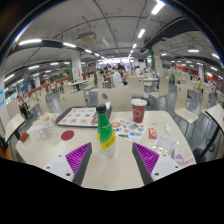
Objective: Pour water
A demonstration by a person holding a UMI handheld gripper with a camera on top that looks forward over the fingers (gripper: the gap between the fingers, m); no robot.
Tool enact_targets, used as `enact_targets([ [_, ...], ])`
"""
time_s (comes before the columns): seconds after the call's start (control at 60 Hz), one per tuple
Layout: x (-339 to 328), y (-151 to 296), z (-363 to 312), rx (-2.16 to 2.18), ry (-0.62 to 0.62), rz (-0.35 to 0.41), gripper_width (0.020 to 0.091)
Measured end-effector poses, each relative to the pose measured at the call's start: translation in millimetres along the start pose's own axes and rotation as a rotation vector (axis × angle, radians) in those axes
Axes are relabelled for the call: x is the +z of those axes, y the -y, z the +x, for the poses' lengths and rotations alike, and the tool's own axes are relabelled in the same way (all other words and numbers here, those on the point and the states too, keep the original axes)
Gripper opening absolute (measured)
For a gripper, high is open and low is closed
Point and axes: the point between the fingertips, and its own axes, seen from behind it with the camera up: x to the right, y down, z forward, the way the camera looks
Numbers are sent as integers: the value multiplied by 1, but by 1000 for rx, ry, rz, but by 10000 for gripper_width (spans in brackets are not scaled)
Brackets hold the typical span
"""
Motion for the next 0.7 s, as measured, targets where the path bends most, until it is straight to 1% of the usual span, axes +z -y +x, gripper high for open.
enact_targets([
  [0.05,28,2,-6,-12,-15,19,823],
  [0.217,115,-2,-12,-46,-110,15,817],
  [0.267,137,-1,-12,-44,-126,23,799],
  [0.283,142,-2,-12,-43,-135,22,775],
  [0.317,155,-6,-9,-41,-158,4,506],
  [0.35,157,2,-4,-43,-192,46,494],
  [0.4,165,5,1,-26,-236,64,473],
  [0.467,165,3,-6,-6,-240,56,465],
  [0.5,166,3,-10,-10,-230,55,430],
  [0.533,167,4,-8,-22,-254,57,412],
  [0.55,167,3,-8,-23,-266,54,393],
  [0.583,166,3,-9,-30,-287,40,380],
  [0.65,164,3,-20,-104,-315,-14,379],
  [0.7,159,13,-32,-148,-347,-25,379],
])
